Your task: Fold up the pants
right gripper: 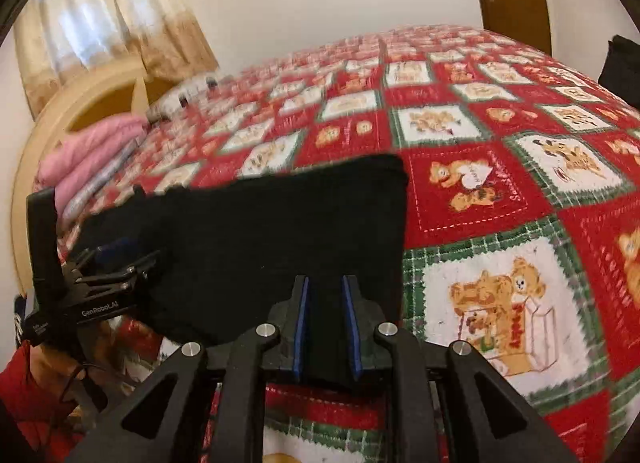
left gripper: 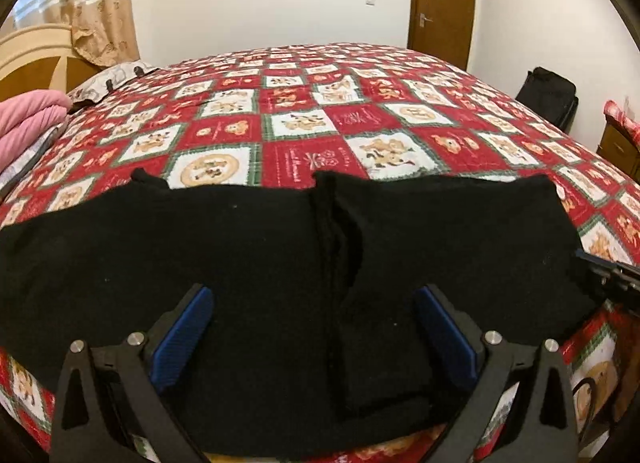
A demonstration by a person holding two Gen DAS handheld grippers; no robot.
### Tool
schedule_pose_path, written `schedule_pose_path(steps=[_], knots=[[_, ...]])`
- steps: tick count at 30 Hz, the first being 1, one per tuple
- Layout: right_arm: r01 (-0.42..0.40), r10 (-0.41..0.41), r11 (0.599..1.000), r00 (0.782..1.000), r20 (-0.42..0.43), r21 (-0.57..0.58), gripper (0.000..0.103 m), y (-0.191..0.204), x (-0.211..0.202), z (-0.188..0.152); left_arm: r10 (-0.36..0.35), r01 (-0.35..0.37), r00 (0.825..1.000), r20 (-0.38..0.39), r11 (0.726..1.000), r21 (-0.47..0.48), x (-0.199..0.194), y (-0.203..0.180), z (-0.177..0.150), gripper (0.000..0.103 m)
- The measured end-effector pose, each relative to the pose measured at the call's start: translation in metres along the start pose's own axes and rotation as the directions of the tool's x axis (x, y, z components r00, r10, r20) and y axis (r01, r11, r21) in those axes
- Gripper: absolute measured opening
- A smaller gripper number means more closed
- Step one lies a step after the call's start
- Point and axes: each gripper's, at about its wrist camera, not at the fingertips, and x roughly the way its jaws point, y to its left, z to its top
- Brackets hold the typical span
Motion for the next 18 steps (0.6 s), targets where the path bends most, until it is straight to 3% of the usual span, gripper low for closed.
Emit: schedule_pose_path(steps=[3, 6, 11, 15, 18], knots=[[0.014, -0.014, 0.999, 1.0, -0.002, 0.03, 0.018, 0.006, -0.006, 0.006, 0.015, -0.015, 1.0, 0.001, 1.0, 0.002, -0.009, 0.01, 0.0, 0.103], [-0.042, 0.039, 0.999, 0.995, 0.088, 0.028, 0.019, 0.021, -0.025, 0.015, 0.064, -0.063, 0.997, 0.038, 0.997, -0.035, -0.026, 0.04, -0.004, 0.103], [-0.147, 0.149, 0.988, 0.986, 0.067, -0.039, 0.02, 0.076, -0.013, 0.024, 0.259, -0.237, 0.962, 0.091, 0.951, -0.197, -0.059, 0.127, -0.016, 0.103], [-0.232, 0.233, 0.971, 0.972, 0.02, -0.06, 0.02, 0.119, 0.019, 0.02, 0.404, -0.339, 0.911, 0.078, 0.845, -0.413, -0.084, 0.207, -0.032, 0.103], [-0.242, 0.24, 0.969, 0.97, -0.029, -0.042, 0.023, 0.136, 0.042, 0.007, 0.432, -0.323, 0.9, 0.055, 0.747, -0.581, -0.096, 0.265, -0.049, 0.103]])
